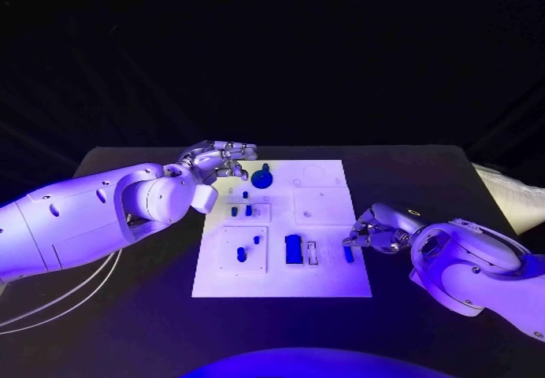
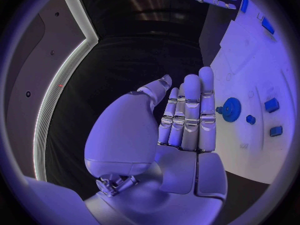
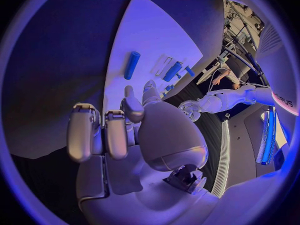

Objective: Assemble the parts on the task board

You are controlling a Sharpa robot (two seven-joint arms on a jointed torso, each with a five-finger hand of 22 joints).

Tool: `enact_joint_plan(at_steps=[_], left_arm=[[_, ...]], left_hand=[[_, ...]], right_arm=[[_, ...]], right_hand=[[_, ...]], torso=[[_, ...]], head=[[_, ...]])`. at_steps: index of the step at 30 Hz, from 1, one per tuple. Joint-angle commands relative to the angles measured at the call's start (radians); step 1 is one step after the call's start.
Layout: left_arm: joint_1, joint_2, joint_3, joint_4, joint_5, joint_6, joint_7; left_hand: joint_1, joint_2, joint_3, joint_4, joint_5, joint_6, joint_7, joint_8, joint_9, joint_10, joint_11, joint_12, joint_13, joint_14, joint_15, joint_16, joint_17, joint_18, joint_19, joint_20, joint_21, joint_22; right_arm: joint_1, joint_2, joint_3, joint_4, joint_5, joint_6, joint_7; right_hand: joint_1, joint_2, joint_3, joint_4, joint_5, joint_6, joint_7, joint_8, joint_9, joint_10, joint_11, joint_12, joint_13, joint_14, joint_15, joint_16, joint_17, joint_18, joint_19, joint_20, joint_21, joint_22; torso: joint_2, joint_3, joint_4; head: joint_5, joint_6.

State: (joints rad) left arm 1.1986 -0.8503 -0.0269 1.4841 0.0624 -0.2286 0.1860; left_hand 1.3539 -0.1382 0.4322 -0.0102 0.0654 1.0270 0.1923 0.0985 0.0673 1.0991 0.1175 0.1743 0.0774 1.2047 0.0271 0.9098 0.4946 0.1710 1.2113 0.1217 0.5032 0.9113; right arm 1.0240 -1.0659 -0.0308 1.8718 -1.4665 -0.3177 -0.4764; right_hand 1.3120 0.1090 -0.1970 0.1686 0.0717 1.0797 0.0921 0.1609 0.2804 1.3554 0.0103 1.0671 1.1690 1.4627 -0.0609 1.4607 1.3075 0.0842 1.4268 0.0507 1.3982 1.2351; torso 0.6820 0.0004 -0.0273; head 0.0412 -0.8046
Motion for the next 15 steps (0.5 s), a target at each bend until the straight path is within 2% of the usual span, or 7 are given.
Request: enact_joint_plan(at_steps=[1,5,8,15], left_arm=[[-0.001,0.002,0.001,0.002,-0.004,0.02,0.01],[-0.002,0.002,0.001,0.001,-0.004,0.021,0.01],[-0.003,0.002,0.001,0.001,-0.004,0.021,0.01],[-0.003,0.0,0.001,0.001,-0.004,0.021,0.009]], left_hand=[[0.006,0.002,0.001,-0.005,0.007,-0.004,-0.003,0.007,0.001,-0.006,-0.001,0.005,-0.001,-0.007,0.0,-0.004,-0.002,0.011,0.0,0.004,-0.004,-0.002],[0.007,0.005,0.001,-0.006,0.007,0.0,-0.006,0.01,0.002,-0.003,-0.003,0.008,0.0,-0.008,-0.001,-0.004,-0.003,0.012,0.0,0.003,-0.004,-0.002],[0.007,0.005,0.001,-0.006,0.007,0.001,-0.007,0.01,0.002,-0.003,-0.004,0.009,0.0,-0.008,-0.001,-0.003,-0.003,0.012,0.0,0.003,-0.004,-0.002],[0.007,0.005,0.001,-0.006,0.007,0.001,-0.007,0.01,0.002,-0.003,-0.004,0.009,0.0,-0.008,-0.001,-0.003,-0.003,0.012,0.0,0.003,-0.004,-0.002]], right_arm=[[-0.007,0.013,0.0,-0.01,-0.054,0.021,-0.058],[-0.011,0.024,0.0,-0.019,-0.076,0.047,-0.075],[-0.015,0.031,0.0,-0.023,-0.089,0.075,-0.086],[-0.021,0.04,0.0,-0.028,-0.115,0.129,-0.1]], right_hand=[[-0.012,-0.008,0.001,0.013,-0.003,0.014,-0.003,-0.005,0.001,0.0,0.0,-0.004,-0.003,0.071,0.002,-0.008,0.075,-0.014,-0.003,0.002,-0.005,-0.002],[-0.021,-0.016,0.0,0.025,-0.011,0.022,-0.006,-0.004,0.003,-0.001,-0.002,-0.008,-0.005,0.07,0.001,-0.011,0.072,-0.014,-0.004,0.001,-0.006,-0.004],[-0.025,-0.022,-0.002,0.029,-0.012,0.026,-0.007,-0.003,0.004,-0.002,-0.003,-0.009,-0.006,0.07,0.0,-0.011,0.072,-0.014,-0.004,0.0,-0.006,-0.004],[-0.023,-0.026,-0.002,0.029,-0.011,0.028,-0.008,-0.002,0.005,0.0,-0.004,-0.007,-0.004,0.071,0.0,-0.01,0.075,-0.014,-0.003,0.0,-0.005,-0.002]], torso=[[0.0,-0.0009,0.0007],[0.001,0.0002,0.0015],[0.001,-0.0008,0.0018],[0.001,-0.0003,0.0005]], head=[[-0.003,0.001],[0.0,0.002],[-0.002,0.0],[-0.001,-0.003]])
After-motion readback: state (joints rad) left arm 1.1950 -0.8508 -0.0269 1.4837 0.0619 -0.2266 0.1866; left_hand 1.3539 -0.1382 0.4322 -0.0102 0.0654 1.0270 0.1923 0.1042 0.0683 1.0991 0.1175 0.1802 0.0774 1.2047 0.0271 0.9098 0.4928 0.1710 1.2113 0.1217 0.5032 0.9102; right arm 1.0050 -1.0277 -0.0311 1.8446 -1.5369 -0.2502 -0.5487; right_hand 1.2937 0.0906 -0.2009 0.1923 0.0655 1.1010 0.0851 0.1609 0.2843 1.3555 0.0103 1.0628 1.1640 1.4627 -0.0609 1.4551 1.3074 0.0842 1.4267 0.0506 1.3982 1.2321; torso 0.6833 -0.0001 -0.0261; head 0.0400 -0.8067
